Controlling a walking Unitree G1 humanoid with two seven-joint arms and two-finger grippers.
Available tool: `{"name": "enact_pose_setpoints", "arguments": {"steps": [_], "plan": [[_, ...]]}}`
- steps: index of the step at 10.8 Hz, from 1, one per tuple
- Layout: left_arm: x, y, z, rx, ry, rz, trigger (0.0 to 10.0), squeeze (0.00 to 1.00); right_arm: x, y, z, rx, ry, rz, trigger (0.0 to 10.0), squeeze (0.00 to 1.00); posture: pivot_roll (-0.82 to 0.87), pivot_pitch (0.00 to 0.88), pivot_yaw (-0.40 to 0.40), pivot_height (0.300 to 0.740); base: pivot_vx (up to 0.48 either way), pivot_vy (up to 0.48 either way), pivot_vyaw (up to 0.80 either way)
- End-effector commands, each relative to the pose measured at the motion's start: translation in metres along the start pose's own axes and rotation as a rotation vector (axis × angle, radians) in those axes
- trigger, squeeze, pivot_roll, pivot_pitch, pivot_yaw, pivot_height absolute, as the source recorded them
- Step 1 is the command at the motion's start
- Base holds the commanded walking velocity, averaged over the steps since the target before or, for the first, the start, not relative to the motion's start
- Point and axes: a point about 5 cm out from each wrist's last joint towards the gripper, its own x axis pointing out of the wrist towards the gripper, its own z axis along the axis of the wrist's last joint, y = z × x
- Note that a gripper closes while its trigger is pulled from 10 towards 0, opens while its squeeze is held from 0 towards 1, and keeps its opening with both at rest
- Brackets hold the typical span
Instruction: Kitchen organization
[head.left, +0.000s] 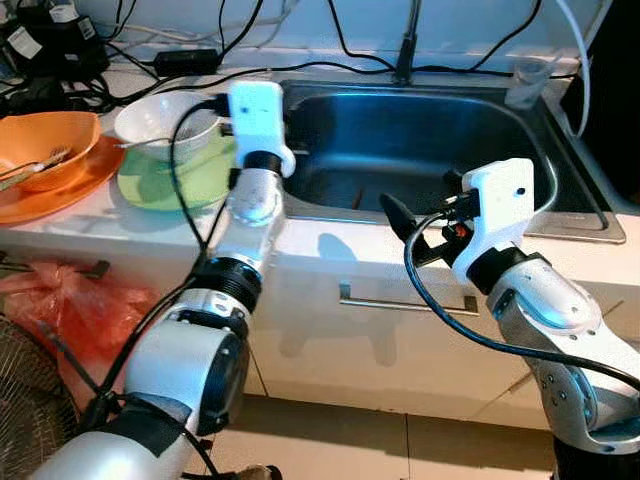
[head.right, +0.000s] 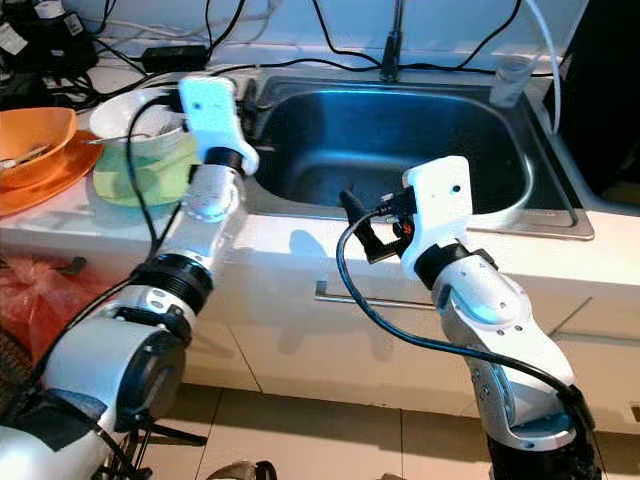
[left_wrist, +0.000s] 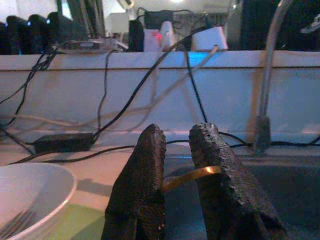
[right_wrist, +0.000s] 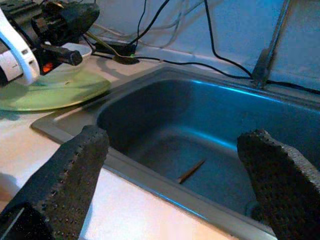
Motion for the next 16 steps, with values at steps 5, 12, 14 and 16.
{"name": "enact_pose_setpoints", "arguments": {"steps": [5, 12, 14, 16], "plan": [[-0.004, 0.003, -0.007, -0.019, 0.035, -0.014, 0.0, 0.00, 0.006, 0.005, 0.000, 0.019, 0.005, 0.022, 10.0, 0.00, -0.15, 0.069, 0.038, 0.740, 0.000, 0.000, -0.72], [-0.003, 0.007, -0.010, -0.031, 0.072, 0.016, 0.0, 0.00, 0.013, 0.014, 0.005, -0.013, -0.021, 0.052, 10.0, 0.00, -0.14, 0.069, 0.042, 0.740, 0.000, -0.076, 0.00], [-0.005, 0.007, -0.016, -0.037, 0.107, 0.003, 0.0, 0.00, 0.012, 0.016, 0.004, -0.012, -0.016, 0.049, 10.0, 0.00, -0.14, 0.079, 0.052, 0.740, 0.000, 0.000, 0.00], [-0.010, 0.000, -0.028, -0.041, 0.188, -0.042, 1.1, 0.00, 0.011, 0.017, 0.003, -0.014, -0.003, 0.037, 10.0, 0.00, -0.15, 0.091, 0.060, 0.740, 0.000, 0.000, 0.00]]}}
